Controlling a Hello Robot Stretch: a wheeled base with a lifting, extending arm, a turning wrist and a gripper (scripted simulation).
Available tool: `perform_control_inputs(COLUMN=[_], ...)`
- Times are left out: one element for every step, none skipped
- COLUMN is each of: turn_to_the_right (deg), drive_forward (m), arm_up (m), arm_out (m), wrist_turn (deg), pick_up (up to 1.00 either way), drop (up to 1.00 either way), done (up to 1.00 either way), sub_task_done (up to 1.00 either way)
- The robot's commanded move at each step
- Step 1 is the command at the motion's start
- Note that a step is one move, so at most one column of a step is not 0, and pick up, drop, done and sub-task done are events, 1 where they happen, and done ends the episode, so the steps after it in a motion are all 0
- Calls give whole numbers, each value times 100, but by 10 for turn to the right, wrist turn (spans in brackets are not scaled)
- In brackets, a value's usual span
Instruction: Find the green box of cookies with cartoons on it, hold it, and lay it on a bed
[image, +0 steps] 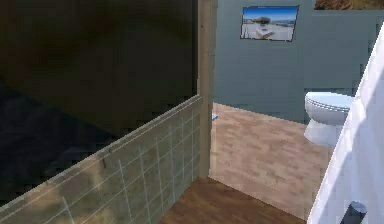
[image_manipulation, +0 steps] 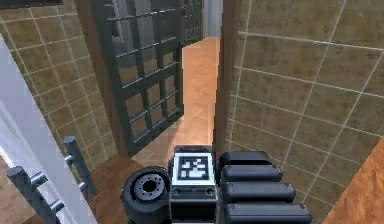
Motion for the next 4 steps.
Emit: perform_control_inputs(turn_to_the_right=[0,180,0,30], drive_forward=[30,0,100,0], arm_up=[0,0,0,0], arm_out=[0,0,0,0], wrist_turn=[0,0,0,0], pick_up=[0,0,0,0], drop=[0,0,0,0], done=[0,0,0,0], sub_task_done=[0,0,0,0])
